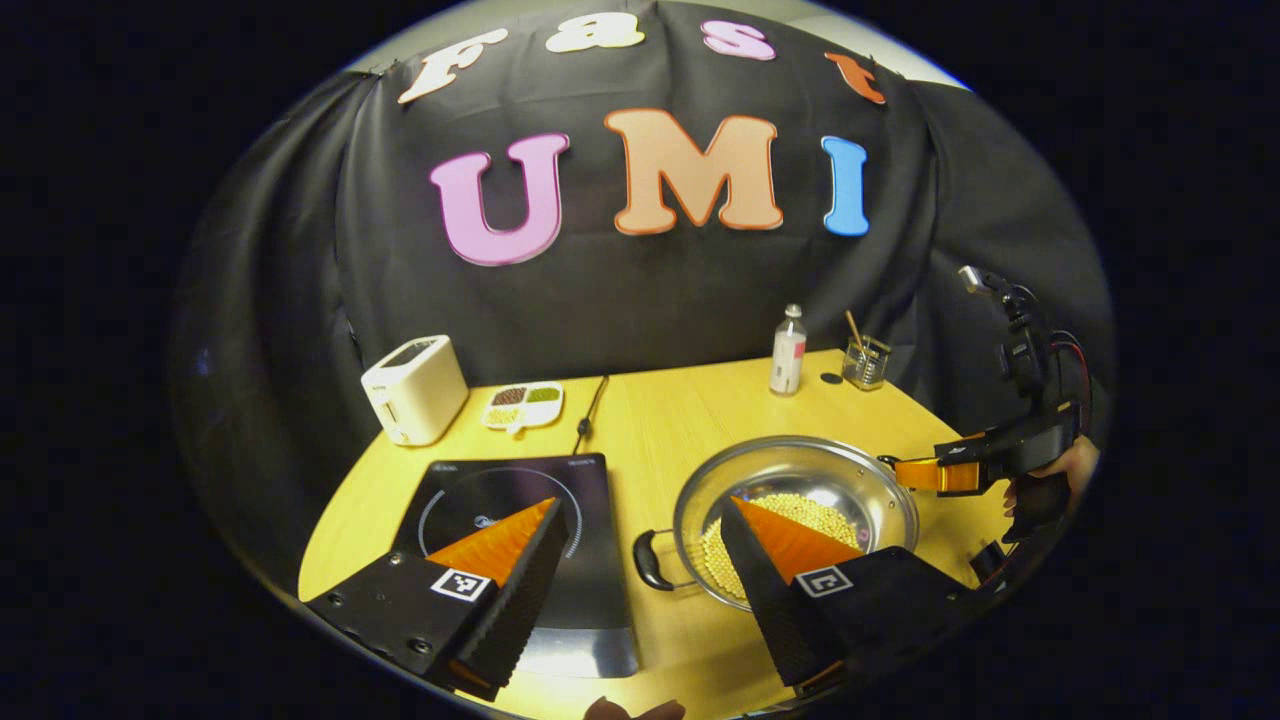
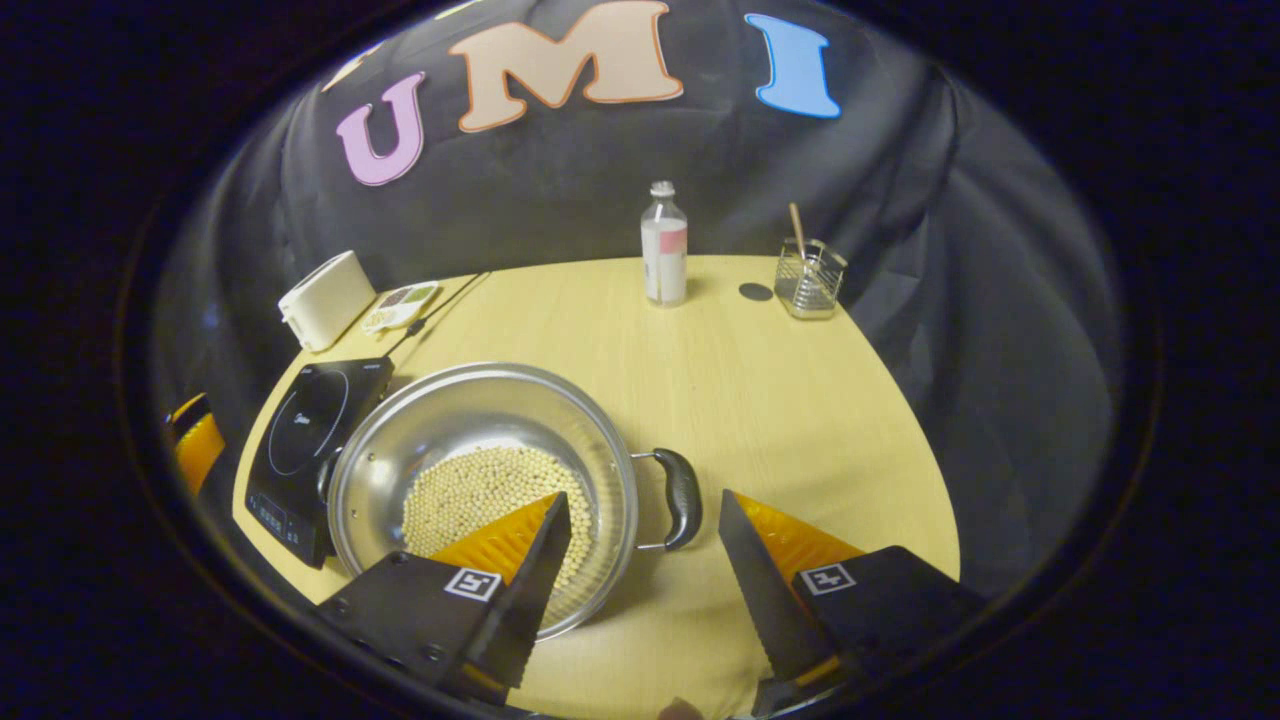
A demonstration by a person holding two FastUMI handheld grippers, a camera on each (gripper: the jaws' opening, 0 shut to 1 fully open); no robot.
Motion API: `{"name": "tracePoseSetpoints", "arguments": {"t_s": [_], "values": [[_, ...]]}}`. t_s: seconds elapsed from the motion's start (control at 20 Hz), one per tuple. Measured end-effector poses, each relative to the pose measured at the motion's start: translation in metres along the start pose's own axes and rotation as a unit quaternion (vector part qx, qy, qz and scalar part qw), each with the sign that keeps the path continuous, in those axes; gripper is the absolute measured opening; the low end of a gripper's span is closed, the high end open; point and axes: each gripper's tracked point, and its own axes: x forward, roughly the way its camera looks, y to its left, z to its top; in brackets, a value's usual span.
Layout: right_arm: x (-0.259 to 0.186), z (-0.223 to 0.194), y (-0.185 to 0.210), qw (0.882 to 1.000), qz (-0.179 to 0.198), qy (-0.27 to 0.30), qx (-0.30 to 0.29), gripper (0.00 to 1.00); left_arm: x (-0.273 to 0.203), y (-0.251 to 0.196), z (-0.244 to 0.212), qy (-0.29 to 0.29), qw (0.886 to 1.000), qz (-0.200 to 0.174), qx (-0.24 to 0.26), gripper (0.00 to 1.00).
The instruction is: First push the handle of the pot to place it horizontally, then grasp the pot with both hands and set it on the induction cooktop.
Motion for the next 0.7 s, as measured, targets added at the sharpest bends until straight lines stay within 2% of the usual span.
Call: {"name": "tracePoseSetpoints", "arguments": {"t_s": [0.45, 0.5, 0.65, 0.7], "values": [[0.039, -0.026, -0.008, 0.999, 0.015, 0.051, 0.001, 0.83, 0.065, -0.016, -0.059, 0.092, 0.996, 0.0, -0.018, 0.95], [0.041, -0.028, -0.008, 0.998, 0.017, 0.053, 0.002, 0.89, 0.071, -0.016, -0.064, 0.098, 0.995, 0.002, -0.022, 0.94], [0.046, -0.035, -0.008, 0.997, 0.021, 0.068, -0.001, 0.89, 0.082, -0.016, -0.08, 0.127, 0.991, 0.01, -0.035, 0.94], [0.051, -0.037, -0.008, 0.997, 0.022, 0.073, 0.002, 0.8, 0.085, -0.013, -0.084, 0.131, 0.991, 0.017, -0.033, 0.93]]}}
